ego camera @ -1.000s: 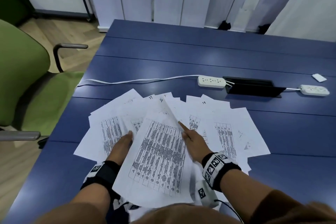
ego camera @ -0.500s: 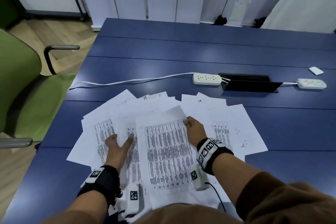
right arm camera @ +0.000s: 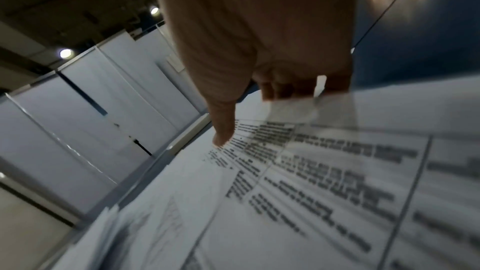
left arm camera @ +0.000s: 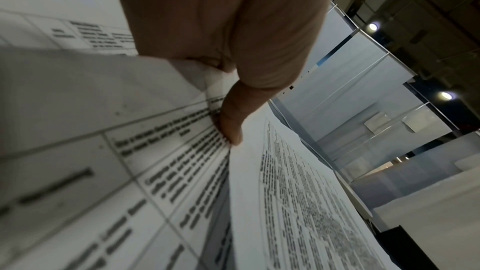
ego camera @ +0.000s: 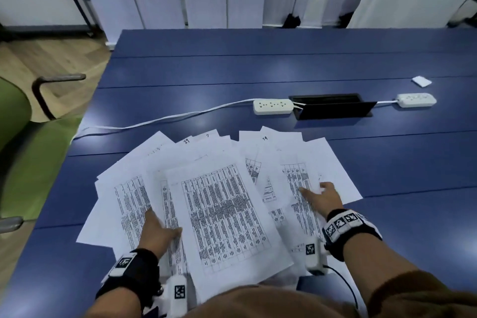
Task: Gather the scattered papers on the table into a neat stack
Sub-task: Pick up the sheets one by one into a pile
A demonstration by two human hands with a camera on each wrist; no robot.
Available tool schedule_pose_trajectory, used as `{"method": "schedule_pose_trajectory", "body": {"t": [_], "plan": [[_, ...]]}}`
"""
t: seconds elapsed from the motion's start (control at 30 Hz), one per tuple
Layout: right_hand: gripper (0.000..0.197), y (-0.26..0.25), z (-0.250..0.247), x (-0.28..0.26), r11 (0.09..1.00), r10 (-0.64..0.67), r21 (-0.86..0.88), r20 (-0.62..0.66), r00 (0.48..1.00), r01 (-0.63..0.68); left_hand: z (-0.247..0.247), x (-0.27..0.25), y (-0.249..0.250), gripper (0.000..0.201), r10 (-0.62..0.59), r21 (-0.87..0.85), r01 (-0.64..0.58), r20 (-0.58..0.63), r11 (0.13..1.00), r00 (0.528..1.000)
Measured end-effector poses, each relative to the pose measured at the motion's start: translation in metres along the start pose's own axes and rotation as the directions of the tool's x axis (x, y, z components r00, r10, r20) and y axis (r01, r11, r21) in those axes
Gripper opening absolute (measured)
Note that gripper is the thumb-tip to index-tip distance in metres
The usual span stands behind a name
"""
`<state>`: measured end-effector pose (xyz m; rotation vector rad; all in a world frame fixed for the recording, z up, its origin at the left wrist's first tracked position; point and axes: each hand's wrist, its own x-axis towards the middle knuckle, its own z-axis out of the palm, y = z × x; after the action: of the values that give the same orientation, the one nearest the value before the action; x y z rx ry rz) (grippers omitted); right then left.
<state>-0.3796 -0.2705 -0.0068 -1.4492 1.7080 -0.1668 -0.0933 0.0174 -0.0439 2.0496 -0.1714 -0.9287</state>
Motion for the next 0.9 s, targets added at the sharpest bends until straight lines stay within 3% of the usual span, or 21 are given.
{"method": "schedule_pose_trajectory", "body": {"t": [0.1, 0.2, 0.3, 0.37, 0.47, 0.6, 0.7, 0.8, 0.9], "plan": [[0.056, -0.006, 0.009, -0.011, 0.996, -0.087, -0.011, 0.087, 0.992, 0.088, 0.004, -0.005, 0.010, 0.105, 0.006, -0.027, -0.007, -0.026, 1.000, 1.000], [0.027, -0.004, 0.015, -0.014, 0.983, -0.125, -0.126, 0.097, 0.987, 0.137, 0.018, -0.015, 0.020, 0.132, 0.012, -0.067, -0.017, -0.075, 0.998, 0.997], [0.050, 0.005, 0.020, -0.004, 0.982, -0.069, -0.167, 0.126, 0.990, 0.090, 0.026, -0.020, 0.020, 0.152, 0.032, 0.069, -0.026, -0.083, 0.997, 0.996], [0.047, 0.004, 0.020, -0.009, 0.988, -0.065, -0.137, 0.095, 0.993, 0.078, 0.026, -0.019, 0.019, 0.145, 0.025, 0.093, -0.018, -0.083, 0.996, 0.996], [0.018, -0.001, 0.013, -0.021, 0.990, -0.137, 0.024, -0.021, 0.990, 0.138, 0.018, -0.014, 0.014, 0.116, 0.021, 0.075, -0.013, -0.113, 0.997, 0.993], [0.007, -0.007, 0.000, -0.021, 0.962, -0.203, 0.150, -0.164, 0.965, 0.227, 0.005, -0.007, -0.003, 0.101, 0.050, 0.017, -0.049, -0.061, 0.999, 0.997], [0.006, -0.003, -0.004, -0.018, 0.948, -0.179, 0.261, -0.034, 0.983, 0.181, 0.001, -0.004, -0.011, 0.092, 0.055, -0.066, -0.057, -0.026, 0.996, 0.998], [0.020, 0.006, 0.004, -0.024, 0.969, -0.094, 0.242, 0.161, 0.983, 0.053, -0.003, -0.002, -0.016, 0.094, 0.050, -0.101, -0.049, 0.008, 0.994, 0.999], [0.015, 0.006, 0.009, -0.031, 0.987, -0.059, 0.154, 0.077, 0.995, 0.046, -0.008, 0.000, -0.019, 0.086, 0.046, -0.148, -0.040, 0.040, 0.988, 0.998]]}}
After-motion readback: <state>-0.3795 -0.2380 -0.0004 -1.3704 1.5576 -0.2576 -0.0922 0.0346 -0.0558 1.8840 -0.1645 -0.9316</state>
